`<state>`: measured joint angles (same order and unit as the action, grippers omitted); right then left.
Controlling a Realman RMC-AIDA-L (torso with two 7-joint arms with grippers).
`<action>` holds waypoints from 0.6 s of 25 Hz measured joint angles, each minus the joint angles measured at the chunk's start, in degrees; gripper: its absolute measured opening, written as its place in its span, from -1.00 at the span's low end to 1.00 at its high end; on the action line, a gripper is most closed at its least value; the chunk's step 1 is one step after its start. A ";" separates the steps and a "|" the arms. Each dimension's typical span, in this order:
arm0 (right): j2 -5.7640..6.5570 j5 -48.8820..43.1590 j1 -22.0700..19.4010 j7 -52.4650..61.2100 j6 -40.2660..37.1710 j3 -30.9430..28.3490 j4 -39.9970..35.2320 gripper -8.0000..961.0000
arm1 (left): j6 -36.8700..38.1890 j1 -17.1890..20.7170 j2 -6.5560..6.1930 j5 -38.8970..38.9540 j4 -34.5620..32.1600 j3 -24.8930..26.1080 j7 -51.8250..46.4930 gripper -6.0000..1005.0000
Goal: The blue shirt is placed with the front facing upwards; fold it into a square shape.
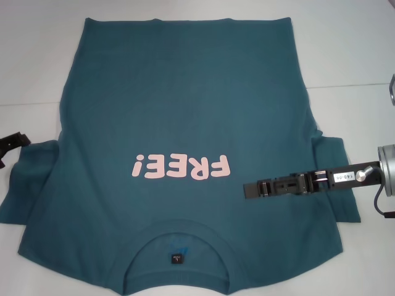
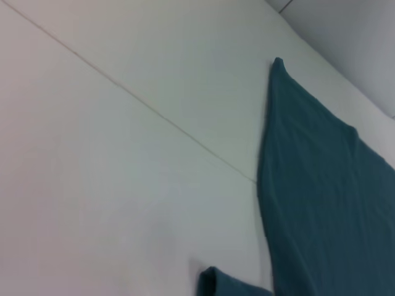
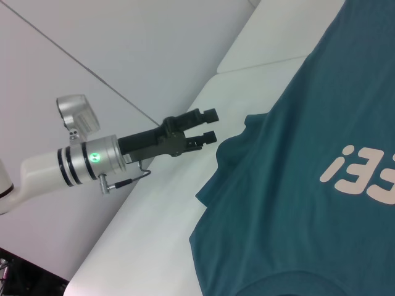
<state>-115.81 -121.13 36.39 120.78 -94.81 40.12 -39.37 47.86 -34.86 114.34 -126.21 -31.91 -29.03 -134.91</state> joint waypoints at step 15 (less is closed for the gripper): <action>0.11 0.14 -0.02 0.04 0.41 -0.04 0.00 0.96 | -2.89 -0.46 0.16 -1.56 1.63 -3.49 0.67 0.83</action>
<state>-115.70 -120.99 36.37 120.82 -94.40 40.08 -39.37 44.96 -35.32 114.50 -127.78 -30.28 -32.52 -134.24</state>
